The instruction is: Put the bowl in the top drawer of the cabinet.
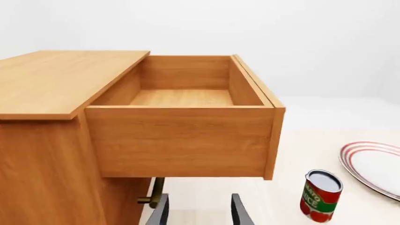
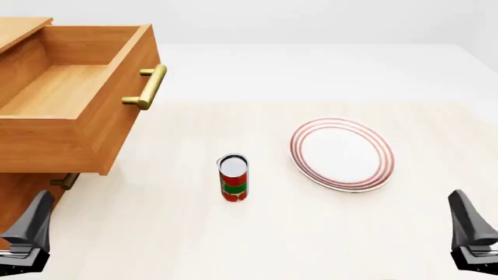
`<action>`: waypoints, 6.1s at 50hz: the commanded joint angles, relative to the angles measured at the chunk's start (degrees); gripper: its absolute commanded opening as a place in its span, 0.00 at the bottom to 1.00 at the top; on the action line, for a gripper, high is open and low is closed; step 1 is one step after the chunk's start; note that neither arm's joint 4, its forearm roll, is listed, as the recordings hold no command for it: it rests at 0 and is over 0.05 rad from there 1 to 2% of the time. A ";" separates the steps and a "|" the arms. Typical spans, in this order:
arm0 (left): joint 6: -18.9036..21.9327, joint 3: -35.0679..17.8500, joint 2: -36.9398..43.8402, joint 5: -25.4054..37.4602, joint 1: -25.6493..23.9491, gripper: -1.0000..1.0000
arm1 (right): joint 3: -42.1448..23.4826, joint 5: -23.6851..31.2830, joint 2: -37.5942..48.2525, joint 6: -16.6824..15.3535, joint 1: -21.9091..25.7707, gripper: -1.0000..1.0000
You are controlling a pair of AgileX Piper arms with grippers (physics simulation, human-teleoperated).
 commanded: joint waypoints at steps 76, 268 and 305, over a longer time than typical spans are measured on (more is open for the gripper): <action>-4.75 -25.94 10.81 21.70 -27.36 1.00 | -0.72 0.55 -0.02 -1.22 -3.45 1.00; -57.11 -36.59 91.02 -21.25 -67.41 1.00 | -0.72 0.57 -0.02 -1.22 -3.46 1.00; -58.01 -40.55 97.44 -21.19 -69.95 1.00 | -0.72 0.54 -0.02 -1.22 -3.45 1.00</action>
